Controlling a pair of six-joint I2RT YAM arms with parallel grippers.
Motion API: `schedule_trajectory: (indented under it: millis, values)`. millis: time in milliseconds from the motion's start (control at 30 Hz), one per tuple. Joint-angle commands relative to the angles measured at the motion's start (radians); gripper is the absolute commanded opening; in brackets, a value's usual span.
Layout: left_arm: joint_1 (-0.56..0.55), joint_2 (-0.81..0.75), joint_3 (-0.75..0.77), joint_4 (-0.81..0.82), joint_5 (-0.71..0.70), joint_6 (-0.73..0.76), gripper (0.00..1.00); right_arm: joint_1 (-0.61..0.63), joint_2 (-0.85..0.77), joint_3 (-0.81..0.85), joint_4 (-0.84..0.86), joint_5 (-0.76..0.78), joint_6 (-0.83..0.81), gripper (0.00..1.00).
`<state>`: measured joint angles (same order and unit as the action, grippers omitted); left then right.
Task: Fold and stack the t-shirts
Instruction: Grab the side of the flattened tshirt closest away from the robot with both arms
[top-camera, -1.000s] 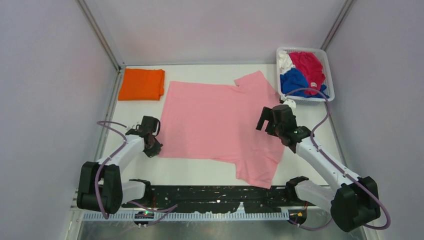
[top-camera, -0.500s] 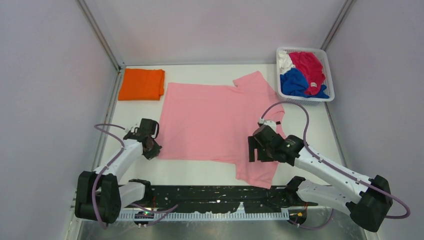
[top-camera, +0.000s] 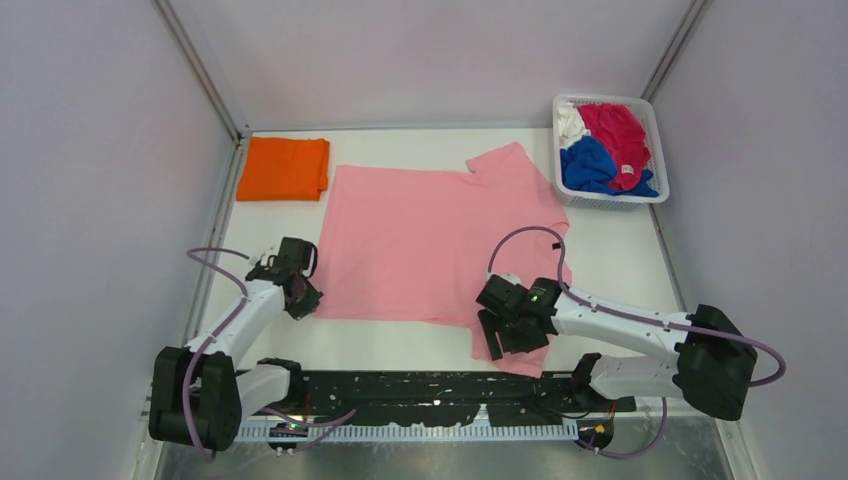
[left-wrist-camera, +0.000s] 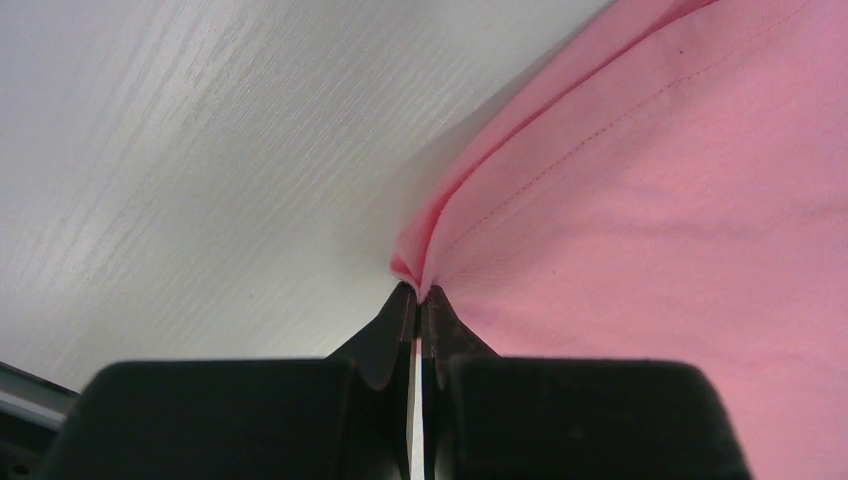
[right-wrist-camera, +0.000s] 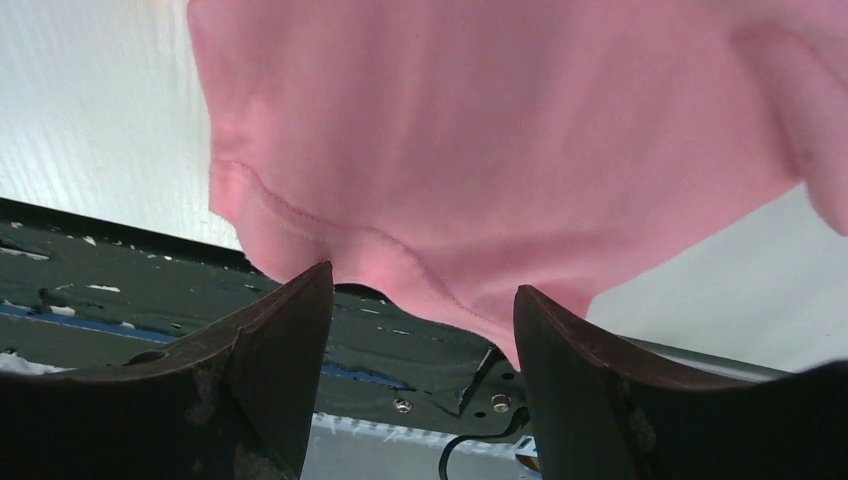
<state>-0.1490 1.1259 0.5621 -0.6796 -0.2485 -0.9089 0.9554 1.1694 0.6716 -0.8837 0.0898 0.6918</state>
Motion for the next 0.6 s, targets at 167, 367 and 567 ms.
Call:
schedule_trajectory:
  millis: [167, 367, 567]
  values:
    - [0.002, -0.006, 0.004, -0.012, -0.034, 0.013, 0.00, 0.039, 0.065, -0.053, 0.024, -0.068, 0.016, 0.71]
    - [0.002, -0.009, 0.003, -0.015, -0.032, 0.016, 0.00, 0.038, 0.114, -0.068, 0.107, -0.015, 0.037, 0.58]
    - [0.002, -0.035, -0.014, -0.034, -0.031, 0.012, 0.00, 0.037, 0.098, -0.051, 0.070, 0.058, 0.061, 0.21]
